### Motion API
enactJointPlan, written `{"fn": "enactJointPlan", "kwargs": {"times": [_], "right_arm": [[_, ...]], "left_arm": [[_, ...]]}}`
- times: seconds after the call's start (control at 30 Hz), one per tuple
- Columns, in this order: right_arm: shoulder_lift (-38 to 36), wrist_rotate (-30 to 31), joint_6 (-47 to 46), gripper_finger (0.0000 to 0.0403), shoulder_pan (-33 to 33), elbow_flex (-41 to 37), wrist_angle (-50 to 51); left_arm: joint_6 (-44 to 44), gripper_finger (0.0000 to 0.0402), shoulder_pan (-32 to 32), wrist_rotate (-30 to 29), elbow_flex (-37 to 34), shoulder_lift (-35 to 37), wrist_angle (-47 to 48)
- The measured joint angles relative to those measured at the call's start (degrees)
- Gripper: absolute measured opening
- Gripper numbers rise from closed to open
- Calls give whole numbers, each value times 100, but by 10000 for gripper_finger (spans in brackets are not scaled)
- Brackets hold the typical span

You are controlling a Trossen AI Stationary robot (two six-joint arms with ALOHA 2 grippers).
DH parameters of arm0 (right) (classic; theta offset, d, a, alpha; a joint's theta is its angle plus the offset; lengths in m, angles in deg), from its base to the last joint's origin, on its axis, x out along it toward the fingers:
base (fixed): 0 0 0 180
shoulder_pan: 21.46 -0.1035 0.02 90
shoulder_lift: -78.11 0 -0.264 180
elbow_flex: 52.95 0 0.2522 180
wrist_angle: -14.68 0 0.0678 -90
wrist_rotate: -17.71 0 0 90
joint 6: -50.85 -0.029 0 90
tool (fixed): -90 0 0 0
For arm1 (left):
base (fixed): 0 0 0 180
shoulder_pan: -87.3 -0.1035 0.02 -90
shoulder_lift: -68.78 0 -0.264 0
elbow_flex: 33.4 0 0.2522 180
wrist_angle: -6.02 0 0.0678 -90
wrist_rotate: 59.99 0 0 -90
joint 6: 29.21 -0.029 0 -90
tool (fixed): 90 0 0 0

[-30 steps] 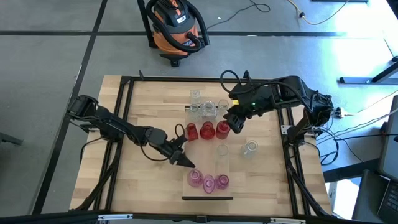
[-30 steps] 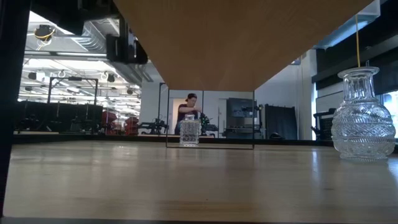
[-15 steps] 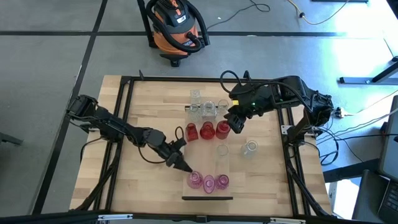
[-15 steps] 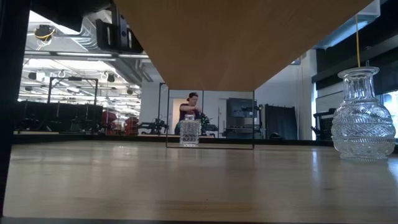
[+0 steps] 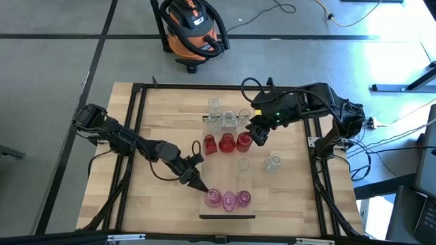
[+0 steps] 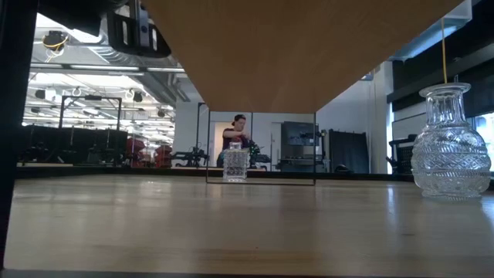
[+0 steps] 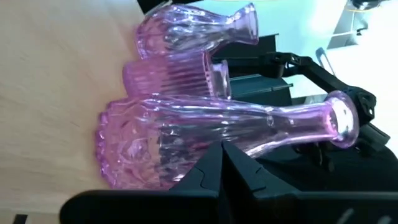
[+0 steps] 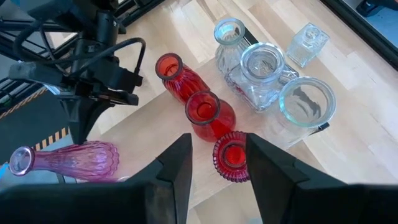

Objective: Sort vases onto shelf
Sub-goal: Put the violet vase on the shelf aligned with the violet vase, then put the transparent vase on the shelf aligned with the transparent vase on the bottom

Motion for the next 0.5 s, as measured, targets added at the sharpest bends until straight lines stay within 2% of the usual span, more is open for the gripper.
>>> {"fn": "enactJointPlan", "kwargs": {"times": [0.27,0.4,0.5], "right_arm": [[0,64,-2,131,0,0,-90],[0,131,-113,131,23,0,-698],[0,-226,-81,131,141,2,-1221]], "left_arm": [[3,0,47,180,0,0,-54],[3,0,-52,-50,0,13,-42],[-10,0,-169,-265,0,149,-24]]}}
